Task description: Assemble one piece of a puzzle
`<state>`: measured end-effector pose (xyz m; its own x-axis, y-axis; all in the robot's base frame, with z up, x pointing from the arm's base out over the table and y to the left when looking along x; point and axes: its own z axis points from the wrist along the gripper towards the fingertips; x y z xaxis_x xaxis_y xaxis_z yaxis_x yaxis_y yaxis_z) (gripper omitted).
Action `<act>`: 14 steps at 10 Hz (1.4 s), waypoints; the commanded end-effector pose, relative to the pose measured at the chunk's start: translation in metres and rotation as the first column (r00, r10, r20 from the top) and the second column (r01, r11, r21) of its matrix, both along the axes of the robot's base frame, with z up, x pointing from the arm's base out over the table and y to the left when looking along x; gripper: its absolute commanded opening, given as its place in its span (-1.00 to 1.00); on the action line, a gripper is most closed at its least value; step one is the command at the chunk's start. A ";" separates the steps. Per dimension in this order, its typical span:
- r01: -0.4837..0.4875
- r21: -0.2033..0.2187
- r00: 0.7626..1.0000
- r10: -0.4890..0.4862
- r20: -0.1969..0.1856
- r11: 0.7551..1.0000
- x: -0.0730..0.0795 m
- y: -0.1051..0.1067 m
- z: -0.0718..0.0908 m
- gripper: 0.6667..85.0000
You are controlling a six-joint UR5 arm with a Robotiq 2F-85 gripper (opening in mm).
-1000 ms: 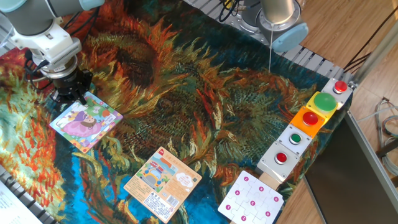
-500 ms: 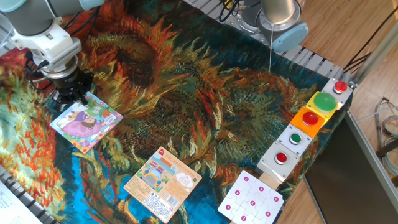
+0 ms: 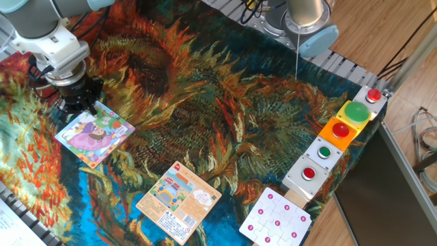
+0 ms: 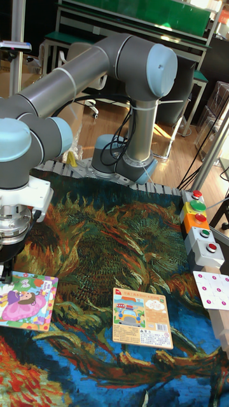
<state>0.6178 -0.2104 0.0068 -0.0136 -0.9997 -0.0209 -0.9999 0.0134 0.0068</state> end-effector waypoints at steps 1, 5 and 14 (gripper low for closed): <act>0.010 0.008 1.000 -0.010 0.008 1.000 0.002 0.004 0.000 -0.98; 0.015 0.010 1.000 -0.015 0.019 1.000 0.004 0.011 -0.005 -0.98; 0.078 -0.009 0.996 -0.078 0.031 0.997 0.005 -0.016 0.030 -0.98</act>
<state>0.6190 -0.2190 0.0265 -0.0416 -0.9991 0.0043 -0.9991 0.0416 -0.0042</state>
